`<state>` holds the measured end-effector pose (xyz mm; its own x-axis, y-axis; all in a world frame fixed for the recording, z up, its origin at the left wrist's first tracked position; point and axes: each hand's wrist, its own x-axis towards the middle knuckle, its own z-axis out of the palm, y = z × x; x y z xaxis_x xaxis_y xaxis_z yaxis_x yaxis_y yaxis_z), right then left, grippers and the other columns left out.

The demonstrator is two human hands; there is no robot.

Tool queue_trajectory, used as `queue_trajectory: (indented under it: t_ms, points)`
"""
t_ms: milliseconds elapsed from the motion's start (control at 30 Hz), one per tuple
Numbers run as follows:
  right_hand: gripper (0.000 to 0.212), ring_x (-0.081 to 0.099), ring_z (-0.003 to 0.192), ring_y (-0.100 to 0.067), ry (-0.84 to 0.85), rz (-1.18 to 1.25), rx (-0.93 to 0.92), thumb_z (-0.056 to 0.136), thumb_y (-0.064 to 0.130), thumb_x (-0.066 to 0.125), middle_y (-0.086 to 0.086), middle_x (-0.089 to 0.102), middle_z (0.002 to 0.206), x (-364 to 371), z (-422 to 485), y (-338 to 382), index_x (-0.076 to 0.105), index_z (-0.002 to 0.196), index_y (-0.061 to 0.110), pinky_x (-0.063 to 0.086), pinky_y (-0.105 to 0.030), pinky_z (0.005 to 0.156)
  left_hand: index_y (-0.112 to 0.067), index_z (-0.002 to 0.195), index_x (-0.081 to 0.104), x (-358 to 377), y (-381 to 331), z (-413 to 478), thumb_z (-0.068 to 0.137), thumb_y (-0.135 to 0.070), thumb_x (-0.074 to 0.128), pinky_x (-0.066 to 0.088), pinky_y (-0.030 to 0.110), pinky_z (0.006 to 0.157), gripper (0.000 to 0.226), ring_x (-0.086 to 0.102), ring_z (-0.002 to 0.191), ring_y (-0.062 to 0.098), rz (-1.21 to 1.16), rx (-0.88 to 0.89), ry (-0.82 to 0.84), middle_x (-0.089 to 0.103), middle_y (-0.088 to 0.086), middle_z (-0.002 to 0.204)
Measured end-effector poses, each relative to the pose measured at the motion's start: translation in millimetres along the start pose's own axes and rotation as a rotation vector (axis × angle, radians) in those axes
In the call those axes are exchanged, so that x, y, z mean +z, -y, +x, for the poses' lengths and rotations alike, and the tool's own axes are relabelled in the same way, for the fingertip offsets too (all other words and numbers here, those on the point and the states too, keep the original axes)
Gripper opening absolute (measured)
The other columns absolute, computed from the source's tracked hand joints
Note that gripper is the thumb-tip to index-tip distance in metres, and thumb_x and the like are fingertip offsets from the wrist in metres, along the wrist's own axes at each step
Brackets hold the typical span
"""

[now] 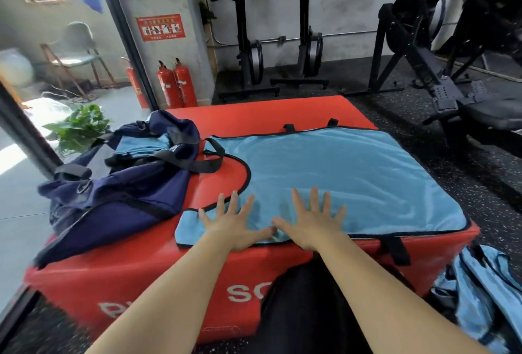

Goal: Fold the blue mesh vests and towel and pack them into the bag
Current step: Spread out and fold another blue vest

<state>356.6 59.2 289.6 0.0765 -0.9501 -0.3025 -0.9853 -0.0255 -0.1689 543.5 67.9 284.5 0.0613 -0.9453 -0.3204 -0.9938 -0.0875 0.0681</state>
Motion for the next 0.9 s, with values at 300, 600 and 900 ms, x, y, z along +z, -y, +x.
queue_trajectory:
  t_ms: [300,600,900]
  points:
    - [0.096,-0.029,0.142,-0.040,0.063,-0.061,0.057,0.078,0.089,0.017,-0.010,-0.035,0.155,26,-4,41,-0.023,0.150,0.037,-0.012,-0.071,0.107,-0.055,0.147,-0.014,9,50,-15,0.044,-0.108,0.018,-0.011,0.075,0.105,0.120,-0.029,0.146,0.025,-0.016,-0.070,0.008,-0.027,-0.010,0.160]
    - [0.092,-0.028,0.143,-0.039,0.115,0.031,0.069,0.084,0.083,0.020,-0.010,-0.032,0.156,20,-18,51,-0.020,0.152,0.033,-0.013,-0.071,0.107,-0.054,0.148,-0.013,-4,57,-17,0.048,-0.106,0.021,-0.007,0.074,0.107,0.118,-0.028,0.146,0.023,-0.023,-0.058,0.087,-0.025,-0.012,0.160]
    - [0.080,-0.019,0.147,-0.035,-0.229,0.292,0.310,0.095,0.068,0.021,-0.015,-0.019,0.160,-24,-1,-45,-0.012,0.155,0.026,-0.004,-0.065,0.114,-0.044,0.153,-0.007,-13,-16,-10,0.074,-0.093,0.013,0.000,0.064,0.116,0.095,-0.020,0.149,0.024,0.007,0.078,-0.059,-0.017,-0.005,0.163]
